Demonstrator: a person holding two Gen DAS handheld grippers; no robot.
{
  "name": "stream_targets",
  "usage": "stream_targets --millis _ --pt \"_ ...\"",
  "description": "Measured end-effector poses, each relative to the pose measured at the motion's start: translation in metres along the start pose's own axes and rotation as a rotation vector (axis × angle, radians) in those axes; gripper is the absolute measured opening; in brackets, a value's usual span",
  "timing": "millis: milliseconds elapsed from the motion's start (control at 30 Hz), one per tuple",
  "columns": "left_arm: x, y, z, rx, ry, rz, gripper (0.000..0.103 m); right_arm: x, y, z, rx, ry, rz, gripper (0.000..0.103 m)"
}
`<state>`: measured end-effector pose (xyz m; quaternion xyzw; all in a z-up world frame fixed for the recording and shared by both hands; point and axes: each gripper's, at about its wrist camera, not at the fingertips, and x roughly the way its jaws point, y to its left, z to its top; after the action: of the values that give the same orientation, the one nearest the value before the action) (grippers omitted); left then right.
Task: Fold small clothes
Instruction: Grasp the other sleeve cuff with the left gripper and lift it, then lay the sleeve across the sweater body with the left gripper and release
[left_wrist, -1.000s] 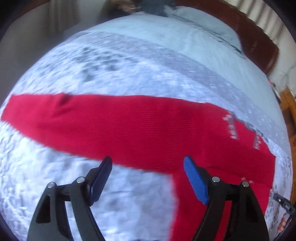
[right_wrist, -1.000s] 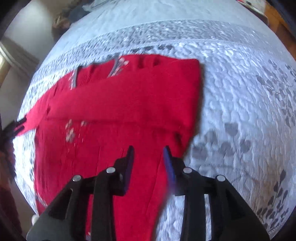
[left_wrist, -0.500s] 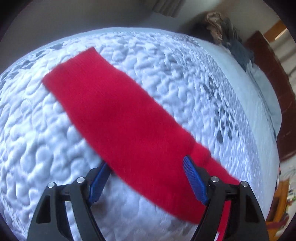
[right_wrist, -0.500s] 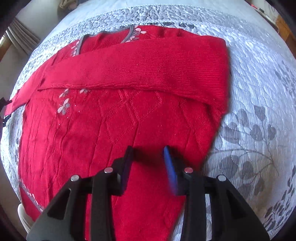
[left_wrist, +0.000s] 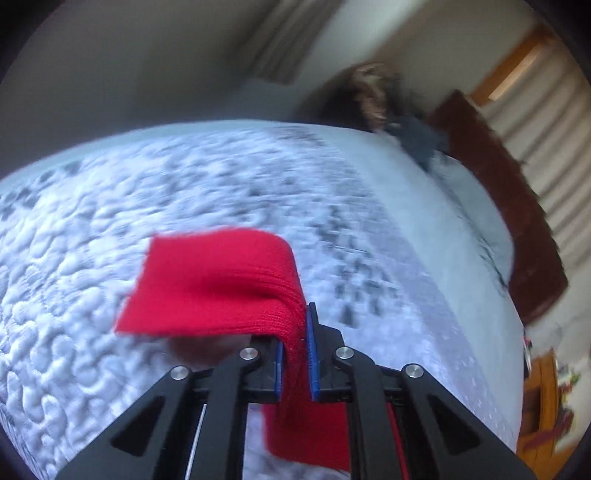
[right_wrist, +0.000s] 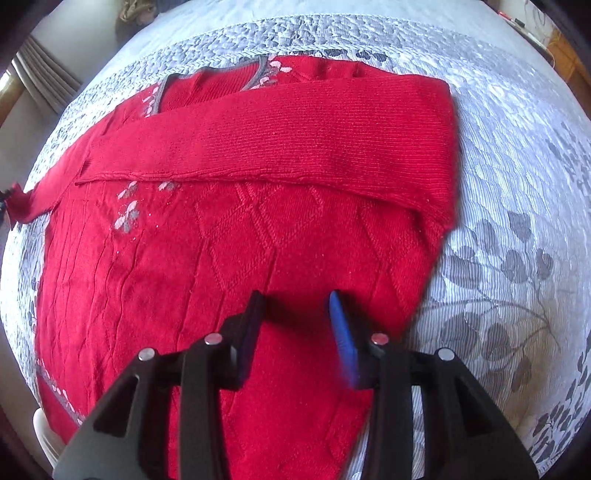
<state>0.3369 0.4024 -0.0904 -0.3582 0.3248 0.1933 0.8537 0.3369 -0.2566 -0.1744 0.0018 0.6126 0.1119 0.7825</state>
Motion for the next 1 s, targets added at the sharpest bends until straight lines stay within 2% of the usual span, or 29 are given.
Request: stream_targets --millis 167,267,400,600,767,900,967,1000 --pt "-0.025 -0.103 -0.038 0.233 0.01 -0.101 0.01 -0.011 0.001 -0.004 0.006 -0.017 -0.002 0.038" --pt "-0.029 -0.156 -0.068 0.325 0.041 -0.156 0.01 -0.022 0.006 -0.009 -0.014 -0.039 -0.005 0.038" --pt "-0.036 -0.231 -0.126 0.461 0.068 -0.238 0.01 -0.039 0.007 -0.016 -0.047 -0.069 -0.02 0.038" --pt "-0.019 -0.312 -0.221 0.587 0.156 -0.295 0.01 -0.058 -0.002 -0.029 -0.049 -0.105 -0.014 0.038" --pt "0.009 -0.34 -0.283 0.633 0.249 -0.301 0.011 -0.061 -0.013 -0.037 -0.035 -0.111 -0.005 0.038" --pt "0.05 -0.344 -0.328 0.667 0.383 -0.233 0.012 -0.057 -0.024 -0.044 -0.004 -0.097 0.008 0.038" --pt "0.067 -0.336 -0.342 0.683 0.449 -0.192 0.017 -0.055 -0.026 -0.047 0.004 -0.087 0.013 0.038" --pt "0.072 -0.331 -0.348 0.692 0.483 -0.179 0.029 -0.053 -0.026 -0.048 0.005 -0.081 0.014 0.038"
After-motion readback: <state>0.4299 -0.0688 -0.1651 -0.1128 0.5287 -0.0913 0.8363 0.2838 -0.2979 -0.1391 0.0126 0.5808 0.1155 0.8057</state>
